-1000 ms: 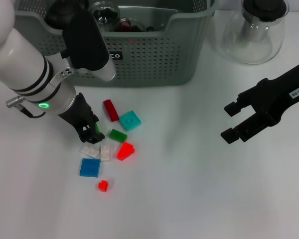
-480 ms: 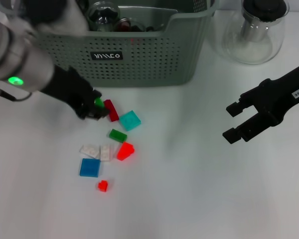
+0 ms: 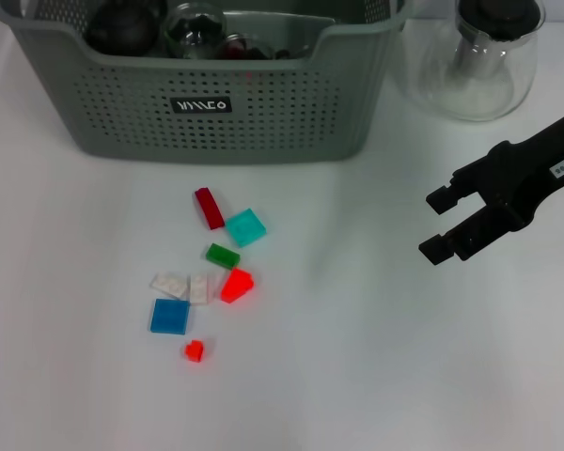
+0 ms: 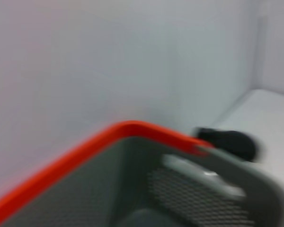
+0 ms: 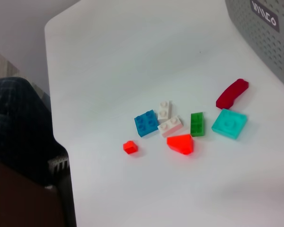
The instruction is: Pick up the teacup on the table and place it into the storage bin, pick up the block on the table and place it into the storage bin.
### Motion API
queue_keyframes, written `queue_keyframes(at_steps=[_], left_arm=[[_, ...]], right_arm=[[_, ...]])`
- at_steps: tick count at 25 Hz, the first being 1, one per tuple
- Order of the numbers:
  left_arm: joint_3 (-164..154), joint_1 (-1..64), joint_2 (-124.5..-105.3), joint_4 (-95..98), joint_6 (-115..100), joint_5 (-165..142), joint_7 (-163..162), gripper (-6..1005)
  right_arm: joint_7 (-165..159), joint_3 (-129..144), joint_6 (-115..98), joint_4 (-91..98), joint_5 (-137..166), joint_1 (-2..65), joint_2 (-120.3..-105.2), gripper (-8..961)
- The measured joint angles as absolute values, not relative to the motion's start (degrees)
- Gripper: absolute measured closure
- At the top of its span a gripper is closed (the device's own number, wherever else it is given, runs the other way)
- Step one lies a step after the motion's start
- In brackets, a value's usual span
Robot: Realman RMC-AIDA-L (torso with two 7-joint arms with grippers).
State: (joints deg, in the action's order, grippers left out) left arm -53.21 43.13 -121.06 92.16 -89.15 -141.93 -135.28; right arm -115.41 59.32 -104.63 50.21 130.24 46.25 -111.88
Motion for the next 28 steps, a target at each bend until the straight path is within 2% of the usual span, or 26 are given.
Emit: queue_keyframes(at_steps=[1,8,11,22,28], left_arm=[[-53.25,43.46,-120.98,91.52,-88.71,-142.32,-135.36,531],[-53.49,56.66,-117.26,61.85,-71.48,-154.56,-136.87,506],[-53.51,59.13,-116.75,54.64,-67.08,-157.25,-136.96,495],[-55.65,59.58,-118.84,50.98,-62.66,-163.12,-137.15,456],[-55.65,58.88,-119.16,52.39,-62.42,-163.56,-137.79,435]], right_arm=[[-115.37,59.34,-104.56,50.1,130.24,46.33,-111.88,25],[-115.41,59.61,-104.21,49.92,130.25,46.99,-112.0,26],[-115.48,59.68,-104.09,49.92,130.53,47.14,-112.14,26],[-115.58,59.34,-103.7,49.92,132.21,47.29,-112.68,25],[-115.58,59.34,-103.33,49.84,132.21,47.29,-112.77,26]])
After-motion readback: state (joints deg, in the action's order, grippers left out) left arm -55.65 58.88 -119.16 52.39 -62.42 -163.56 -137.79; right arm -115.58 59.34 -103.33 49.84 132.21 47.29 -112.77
